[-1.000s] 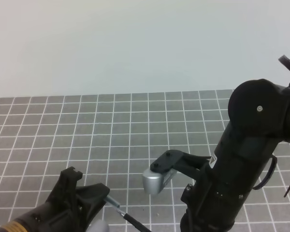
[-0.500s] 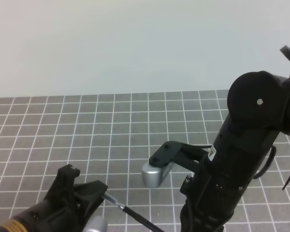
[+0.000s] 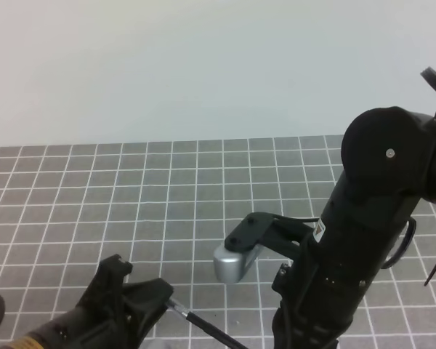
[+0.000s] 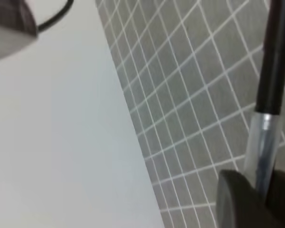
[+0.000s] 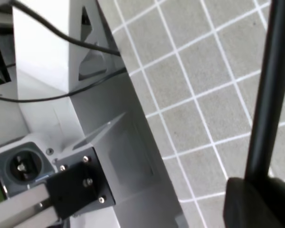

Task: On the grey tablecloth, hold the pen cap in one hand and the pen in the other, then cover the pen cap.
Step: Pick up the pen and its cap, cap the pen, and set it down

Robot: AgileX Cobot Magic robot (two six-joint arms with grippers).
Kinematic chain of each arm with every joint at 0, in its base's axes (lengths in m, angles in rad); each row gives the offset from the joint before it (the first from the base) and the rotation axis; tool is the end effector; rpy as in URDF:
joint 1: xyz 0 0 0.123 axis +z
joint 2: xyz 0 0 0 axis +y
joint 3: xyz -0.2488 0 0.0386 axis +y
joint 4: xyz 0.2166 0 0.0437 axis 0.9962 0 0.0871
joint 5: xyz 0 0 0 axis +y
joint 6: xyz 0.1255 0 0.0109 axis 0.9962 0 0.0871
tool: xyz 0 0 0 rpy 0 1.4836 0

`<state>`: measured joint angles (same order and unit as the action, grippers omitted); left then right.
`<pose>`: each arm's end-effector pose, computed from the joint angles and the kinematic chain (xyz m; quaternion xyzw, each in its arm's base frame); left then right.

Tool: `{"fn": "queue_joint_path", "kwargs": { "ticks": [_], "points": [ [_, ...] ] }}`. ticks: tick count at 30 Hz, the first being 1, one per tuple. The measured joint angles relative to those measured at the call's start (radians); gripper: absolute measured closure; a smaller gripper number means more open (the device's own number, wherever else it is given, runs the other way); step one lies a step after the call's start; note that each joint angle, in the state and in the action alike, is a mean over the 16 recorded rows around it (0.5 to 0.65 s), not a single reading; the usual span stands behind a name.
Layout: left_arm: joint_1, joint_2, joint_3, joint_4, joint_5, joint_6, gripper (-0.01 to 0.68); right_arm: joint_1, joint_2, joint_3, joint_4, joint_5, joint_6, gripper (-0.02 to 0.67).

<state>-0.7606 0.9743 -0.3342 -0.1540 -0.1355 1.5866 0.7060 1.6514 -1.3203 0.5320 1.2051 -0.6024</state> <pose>0.1518 -0.1408 0.2049 0.7438 0.3875 0.1881 0.5111 0.1871 0.2379 0.2295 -0.5234 0.8122 0.2535 0.0457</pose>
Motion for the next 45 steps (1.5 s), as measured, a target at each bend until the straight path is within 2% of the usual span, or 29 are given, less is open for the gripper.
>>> {"fn": "queue_joint_path", "kwargs": {
  "ticks": [8, 20, 35, 45],
  "points": [
    [-0.037, 0.0, 0.0, -0.001, 0.0, -0.007, 0.595, 0.0, -0.001, 0.001, 0.01, 0.0, 0.0, 0.586],
    [-0.048, 0.0, 0.0, 0.041, 0.003, -0.012, 0.595, 0.0, 0.0, 0.002, 0.025, 0.0, 0.001, 0.587],
    [-0.122, -0.001, 0.0, 0.072, 0.015, -0.029, 0.596, 0.0, 0.023, 0.004, 0.018, 0.0, 0.0, 0.587],
    [-0.128, -0.002, 0.0, 0.052, 0.044, -0.044, 0.582, 0.0, 0.041, 0.003, 0.018, 0.0, -0.004, 0.587]
  ]
}}
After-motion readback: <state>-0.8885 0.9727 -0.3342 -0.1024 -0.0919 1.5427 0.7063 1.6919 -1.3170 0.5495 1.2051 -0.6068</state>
